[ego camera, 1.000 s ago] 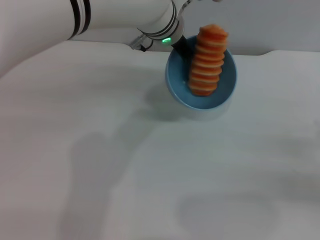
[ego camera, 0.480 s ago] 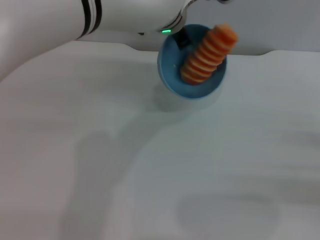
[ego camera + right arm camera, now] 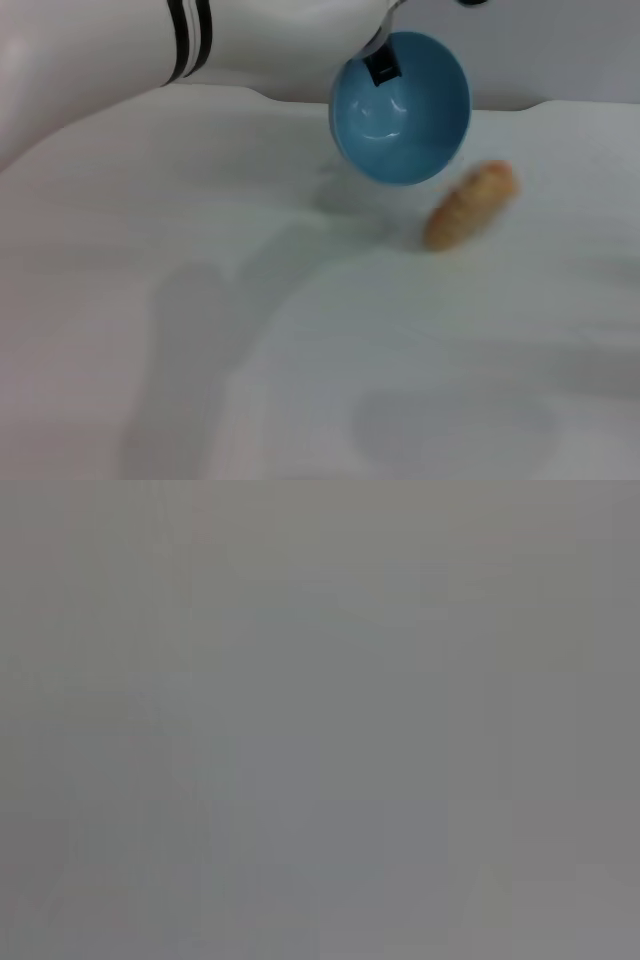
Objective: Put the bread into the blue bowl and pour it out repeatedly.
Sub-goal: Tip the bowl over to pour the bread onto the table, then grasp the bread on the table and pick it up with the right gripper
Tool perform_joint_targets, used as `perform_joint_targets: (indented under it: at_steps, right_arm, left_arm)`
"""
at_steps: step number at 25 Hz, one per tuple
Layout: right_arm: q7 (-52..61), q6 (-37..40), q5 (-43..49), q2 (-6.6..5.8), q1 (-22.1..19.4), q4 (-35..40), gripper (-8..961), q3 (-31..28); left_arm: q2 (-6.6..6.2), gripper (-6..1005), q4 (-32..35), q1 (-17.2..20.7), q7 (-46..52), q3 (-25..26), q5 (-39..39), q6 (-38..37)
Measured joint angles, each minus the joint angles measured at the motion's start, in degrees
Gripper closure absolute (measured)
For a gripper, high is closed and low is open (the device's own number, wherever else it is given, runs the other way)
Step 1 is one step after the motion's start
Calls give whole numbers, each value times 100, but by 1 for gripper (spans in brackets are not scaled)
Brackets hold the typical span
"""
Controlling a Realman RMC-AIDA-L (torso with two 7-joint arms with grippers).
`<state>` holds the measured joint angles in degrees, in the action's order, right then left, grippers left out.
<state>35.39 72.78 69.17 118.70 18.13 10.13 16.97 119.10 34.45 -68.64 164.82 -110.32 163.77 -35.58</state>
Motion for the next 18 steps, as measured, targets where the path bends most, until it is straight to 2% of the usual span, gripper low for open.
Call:
perform_joint_targets:
  at_steps: [5,6,9,13,14,15,16,17,18]
  right_arm:
    - [201,-397,-282,-10,41,-129,492,-45]
    - [575,-769,-269,-27,72,-122,493,31]
    - [1125,-1110,-49,-44,122,-44,497,213]
    - [2847,-1359,1089,-53,164,489,502,600]
    - [3334,-1340,1432,-52,166,687,504,679]
    - [4511,-1168,2313,-53,171,1194,505,833]
    - [5095,-1006,2778,-51,181,1466,506,892]
    - [5573,-843,3162,-50,198,1715,508,934]
    - [5573,-843,3162,-50,198,1715,509,934]
  left_arm:
    - [0,1000,-22,206,7,427,-212,232]
    - [-1,1000,-14,267,7,487,-267,252]
    - [-5,1000,23,442,7,834,-395,289]
    - [-23,1001,13,661,7,1403,-832,409]
    - [-29,1001,12,706,7,1444,-929,440]
    - [-41,1001,16,834,7,1460,-1094,502]
    - [-42,1001,16,879,7,1462,-1137,521]
    - [-42,1001,16,879,7,1462,-1137,521]
    - [-43,1001,9,927,7,1465,-1193,540]
